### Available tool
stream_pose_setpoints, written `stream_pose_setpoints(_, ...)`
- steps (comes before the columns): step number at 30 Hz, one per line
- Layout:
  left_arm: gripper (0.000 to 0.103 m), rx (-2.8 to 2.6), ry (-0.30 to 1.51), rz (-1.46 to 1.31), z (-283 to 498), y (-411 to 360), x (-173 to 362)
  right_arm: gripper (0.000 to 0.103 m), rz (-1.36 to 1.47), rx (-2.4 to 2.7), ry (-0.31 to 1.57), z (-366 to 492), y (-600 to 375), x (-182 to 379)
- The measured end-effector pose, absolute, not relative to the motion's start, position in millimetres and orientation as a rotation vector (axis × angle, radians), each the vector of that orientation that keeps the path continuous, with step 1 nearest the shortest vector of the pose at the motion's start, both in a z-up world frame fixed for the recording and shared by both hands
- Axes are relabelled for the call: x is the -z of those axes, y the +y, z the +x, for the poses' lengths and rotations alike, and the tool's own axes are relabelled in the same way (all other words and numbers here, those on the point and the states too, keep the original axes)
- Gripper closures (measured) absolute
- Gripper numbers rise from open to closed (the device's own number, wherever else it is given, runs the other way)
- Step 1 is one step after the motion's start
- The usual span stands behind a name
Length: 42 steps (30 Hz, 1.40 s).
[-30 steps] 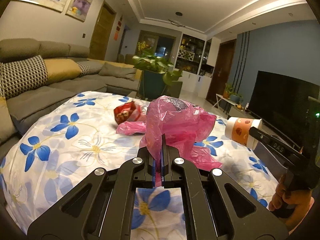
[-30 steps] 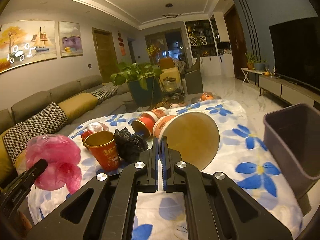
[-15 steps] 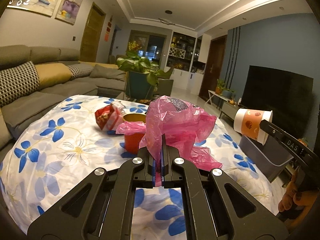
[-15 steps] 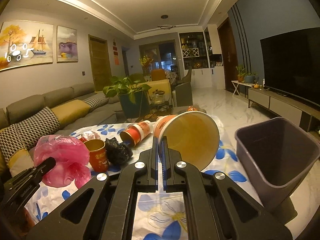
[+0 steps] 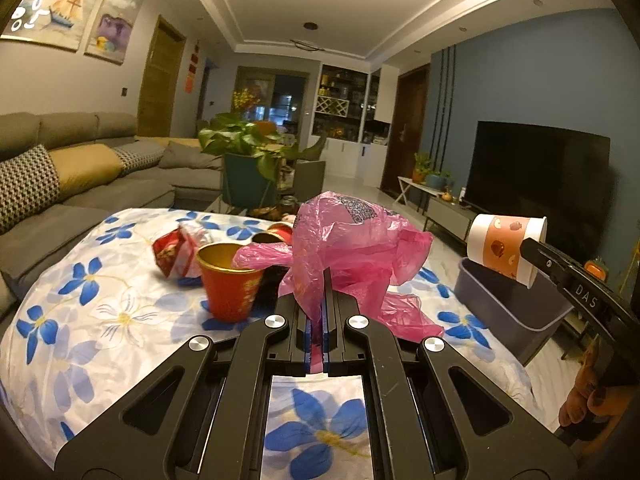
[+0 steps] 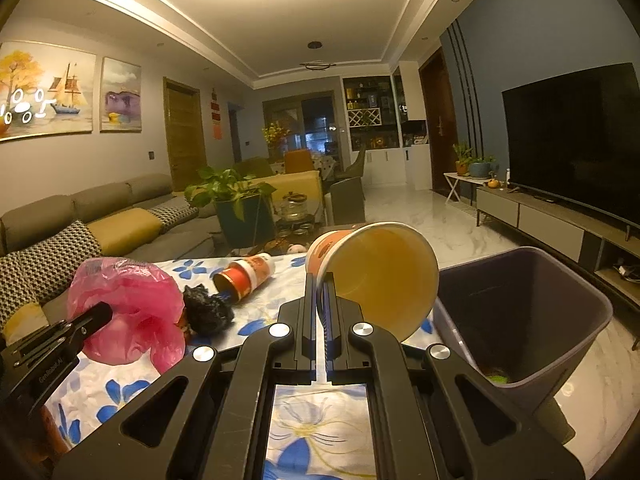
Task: Collect trash
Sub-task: 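Carry the pink bag and white cup over the grey bin and open both tools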
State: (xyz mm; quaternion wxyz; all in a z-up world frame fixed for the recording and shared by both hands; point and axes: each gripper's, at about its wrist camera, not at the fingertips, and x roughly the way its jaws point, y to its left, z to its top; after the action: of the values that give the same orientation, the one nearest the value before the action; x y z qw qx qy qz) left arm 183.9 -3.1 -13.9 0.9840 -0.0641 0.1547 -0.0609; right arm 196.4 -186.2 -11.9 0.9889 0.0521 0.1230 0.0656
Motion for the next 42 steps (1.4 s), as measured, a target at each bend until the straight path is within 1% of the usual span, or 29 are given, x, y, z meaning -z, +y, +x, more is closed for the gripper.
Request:
stream_pose_setpoints(13,0.101,0.219,0.313,-0.104,206,-57,6,0.099,0.111,-0.029,0.227,195,-233,11)
stream_pose_setpoints(22,0.101,0.303,0.3,-0.072,226,-111,0,0.099,0.1,0.088,0.212,201,-275,13)
stream_pose_setpoints(32,0.101,0.416,0.295,-0.049,251,-173,3,0.099,0.09,0.204,0.23,217,-316,23)
stream_pose_setpoints(42,0.101,0.475,0.287,-0.045,270,-213,8,0.099,0.097,0.255,0.232,229,-339,31)
